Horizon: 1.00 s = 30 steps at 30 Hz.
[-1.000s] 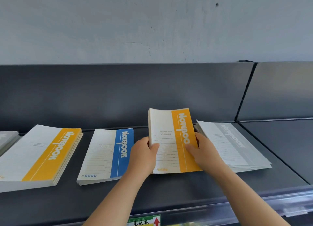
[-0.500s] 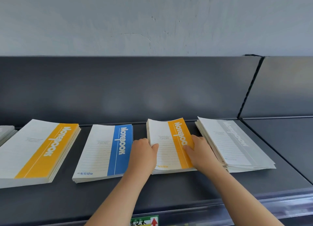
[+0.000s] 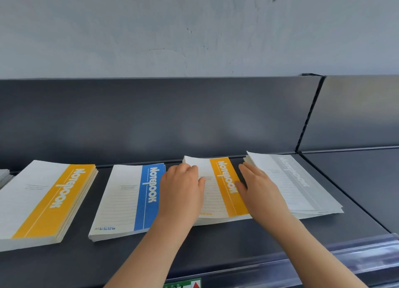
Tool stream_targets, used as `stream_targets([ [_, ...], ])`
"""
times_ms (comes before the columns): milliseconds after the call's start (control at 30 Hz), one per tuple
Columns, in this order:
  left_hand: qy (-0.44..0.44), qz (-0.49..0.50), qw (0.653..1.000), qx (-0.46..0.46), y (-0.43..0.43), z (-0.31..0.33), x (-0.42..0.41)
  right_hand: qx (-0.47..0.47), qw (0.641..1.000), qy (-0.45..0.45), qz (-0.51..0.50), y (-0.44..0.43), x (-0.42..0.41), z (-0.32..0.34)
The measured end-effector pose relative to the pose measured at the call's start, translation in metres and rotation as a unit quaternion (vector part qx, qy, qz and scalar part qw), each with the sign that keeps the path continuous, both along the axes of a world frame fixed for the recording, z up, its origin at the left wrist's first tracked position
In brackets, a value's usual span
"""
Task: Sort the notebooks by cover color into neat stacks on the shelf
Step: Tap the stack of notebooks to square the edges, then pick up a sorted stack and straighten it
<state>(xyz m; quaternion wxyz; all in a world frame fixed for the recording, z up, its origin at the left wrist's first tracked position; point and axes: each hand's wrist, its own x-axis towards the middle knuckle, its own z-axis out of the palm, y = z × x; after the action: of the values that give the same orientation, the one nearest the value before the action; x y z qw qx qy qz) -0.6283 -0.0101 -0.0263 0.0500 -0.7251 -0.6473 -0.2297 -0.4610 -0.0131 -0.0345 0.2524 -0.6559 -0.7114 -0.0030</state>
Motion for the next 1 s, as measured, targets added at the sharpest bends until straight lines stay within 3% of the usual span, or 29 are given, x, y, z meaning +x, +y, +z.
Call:
stream_targets([
  [133, 0.003, -0.053, 0.999, 0.011, -0.003, 0.010, 0.021, 0.038, 0.999, -0.012, -0.021, -0.010, 0.026, 0.010],
  [400, -0.038, -0.108, 0.993, -0.028, 0.009, 0.006, 0.111, -0.006, 0.996, -0.038, -0.083, -0.012, 0.117, 0.012],
  [667, -0.048, 0.007, 0.987, -0.154, 0.031, -0.017, 0.174, -0.164, 0.985, 0.011, -0.046, 0.015, 0.176, -0.008],
  [867, -0.254, 0.032, 0.939, -0.229, 0.039, -0.021, 0.195, -0.157, 0.984, 0.082, 0.002, 0.017, 0.192, -0.020],
  [1000, -0.405, 0.090, 0.874, -0.252, 0.037, -0.010, 0.197, -0.146, 0.982, 0.119, 0.018, 0.016, 0.196, -0.026],
])
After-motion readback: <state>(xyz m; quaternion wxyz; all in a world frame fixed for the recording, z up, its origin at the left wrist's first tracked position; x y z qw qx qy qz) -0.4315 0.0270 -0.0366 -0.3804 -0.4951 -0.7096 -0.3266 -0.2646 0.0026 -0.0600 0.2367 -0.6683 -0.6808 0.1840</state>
